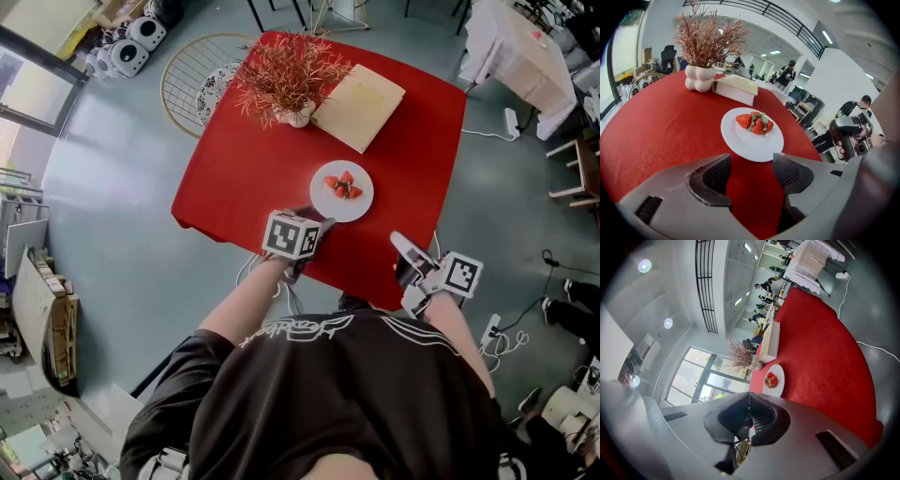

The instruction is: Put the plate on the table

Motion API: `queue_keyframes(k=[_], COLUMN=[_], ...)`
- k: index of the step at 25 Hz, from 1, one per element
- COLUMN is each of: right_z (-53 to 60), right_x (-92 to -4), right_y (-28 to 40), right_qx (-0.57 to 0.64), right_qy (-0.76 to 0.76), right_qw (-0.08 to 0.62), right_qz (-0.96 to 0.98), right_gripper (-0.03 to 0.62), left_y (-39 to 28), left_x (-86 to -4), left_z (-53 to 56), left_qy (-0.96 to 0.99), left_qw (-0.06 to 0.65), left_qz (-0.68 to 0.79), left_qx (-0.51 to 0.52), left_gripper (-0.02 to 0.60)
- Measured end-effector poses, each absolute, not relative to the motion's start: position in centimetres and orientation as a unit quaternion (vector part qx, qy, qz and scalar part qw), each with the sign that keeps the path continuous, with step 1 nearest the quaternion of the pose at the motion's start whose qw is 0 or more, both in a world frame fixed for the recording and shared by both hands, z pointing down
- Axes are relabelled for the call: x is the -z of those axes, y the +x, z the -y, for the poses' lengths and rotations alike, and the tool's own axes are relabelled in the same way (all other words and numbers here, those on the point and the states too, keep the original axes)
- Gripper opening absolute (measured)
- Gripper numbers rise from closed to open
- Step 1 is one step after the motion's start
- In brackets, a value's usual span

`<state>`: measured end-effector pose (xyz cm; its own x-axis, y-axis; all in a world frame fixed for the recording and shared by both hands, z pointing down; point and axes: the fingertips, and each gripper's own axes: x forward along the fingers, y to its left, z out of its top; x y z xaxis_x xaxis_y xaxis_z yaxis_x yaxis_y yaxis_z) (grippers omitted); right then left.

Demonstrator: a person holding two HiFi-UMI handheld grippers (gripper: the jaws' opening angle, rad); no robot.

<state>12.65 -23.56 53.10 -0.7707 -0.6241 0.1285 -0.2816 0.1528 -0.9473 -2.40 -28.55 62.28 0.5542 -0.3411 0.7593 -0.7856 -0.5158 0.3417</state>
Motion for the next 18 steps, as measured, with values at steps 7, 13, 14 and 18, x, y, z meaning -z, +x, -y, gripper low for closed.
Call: queue_keyframes(k=[7,13,14,18], right_z=[22.7,20.6,20.1,17.9], right_x=[-52.1,-51.7,-51.8,-50.8], right_y=[12.2,11.1,11.0,9.8], right_qx=[0.570,0.528,0.525,0.503], right_qy=[-0.301,-0.324,-0.332,-0.336], right_qw=[0.154,0.096,0.084,0.073], right_qz=[-0.749,-0.779,-0.779,-0.793], right_gripper=[0.008,0.008,0.008,0.008], left_y=[-3.2,-2.7,-2.6,-2.1], left_x=[-59.2,-53.5,-52.5,-49.1], left_z=[27.7,24.2,23.4,19.9], left_qy=[0.802,0.832,0.837,0.860], left_qw=[0.418,0.392,0.390,0.378], left_qz=[0.364,0.348,0.344,0.314], left_qx=[-0.225,-0.182,-0.171,-0.136], left_gripper=[0.273,0.203,0.160,0.031])
